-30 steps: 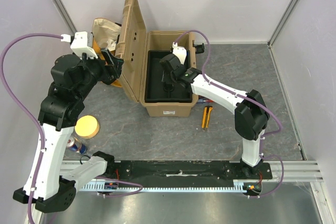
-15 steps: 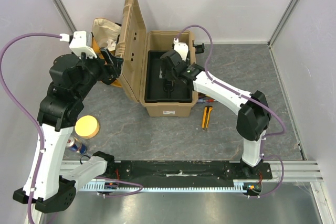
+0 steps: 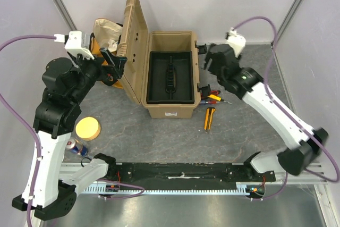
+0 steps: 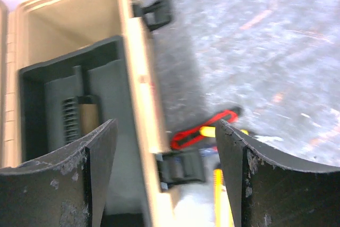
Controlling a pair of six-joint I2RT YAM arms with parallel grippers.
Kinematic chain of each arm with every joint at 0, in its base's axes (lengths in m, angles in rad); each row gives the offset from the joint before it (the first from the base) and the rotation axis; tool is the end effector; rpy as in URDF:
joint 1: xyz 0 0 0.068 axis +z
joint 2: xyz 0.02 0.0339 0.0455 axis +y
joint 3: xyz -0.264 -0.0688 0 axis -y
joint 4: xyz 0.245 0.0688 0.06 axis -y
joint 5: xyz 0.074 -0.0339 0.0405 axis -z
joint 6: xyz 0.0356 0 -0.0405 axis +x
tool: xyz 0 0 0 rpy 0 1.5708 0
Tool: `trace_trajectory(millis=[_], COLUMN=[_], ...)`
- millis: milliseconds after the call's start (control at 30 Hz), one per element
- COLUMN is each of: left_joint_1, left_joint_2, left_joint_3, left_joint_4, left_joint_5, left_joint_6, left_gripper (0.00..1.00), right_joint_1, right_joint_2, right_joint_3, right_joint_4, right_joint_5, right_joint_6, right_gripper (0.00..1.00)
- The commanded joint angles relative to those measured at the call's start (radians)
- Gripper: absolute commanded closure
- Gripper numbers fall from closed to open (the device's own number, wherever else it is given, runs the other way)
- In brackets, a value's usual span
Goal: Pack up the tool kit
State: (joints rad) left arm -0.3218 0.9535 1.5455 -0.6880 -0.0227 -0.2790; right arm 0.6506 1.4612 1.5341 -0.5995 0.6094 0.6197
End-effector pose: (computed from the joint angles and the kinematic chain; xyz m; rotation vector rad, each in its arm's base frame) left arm 0.1389 -0.0454 0.5048 0.0187 1.6851 -0.4346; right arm 0.2672 0.1778 0.4017 0.3256 1.9731 0.1735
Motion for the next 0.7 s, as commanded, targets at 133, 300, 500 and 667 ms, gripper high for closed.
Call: trace_trajectory(millis=[133, 300, 500, 667], left_joint_1=[0.003, 0.003, 0.001, 0.003], left_joint_2=[-0.010, -0.018, -0.036, -0.041], left_joint_3=[0.024, 0.013, -0.013, -0.016], left_joint_4=[0.087, 0.088, 0.090, 0.090], left_joint_5=[0.144, 0.155, 0.150, 0.144], left_joint_6=[0.032, 0.029, 0.021, 0.021], left_gripper=[0.03, 0.04, 0.04, 0.04], right_joint_1=[-0.068, -0.072, -0.071, -0.071], right_joint_2=[-0.287, -0.367, -0.476, -0.432], right_joint_3=[-0.326, -0.520, -0.804, -0.905], right_joint_4=[-0.141, -0.146, 0.091, 0.294], right_joint_5=[0.029, -0.045, -0.147, -0.281], right_joint_6=[0.049, 0.103, 0.009, 0.014], right_gripper=[0.15, 0.15, 0.16, 0.13])
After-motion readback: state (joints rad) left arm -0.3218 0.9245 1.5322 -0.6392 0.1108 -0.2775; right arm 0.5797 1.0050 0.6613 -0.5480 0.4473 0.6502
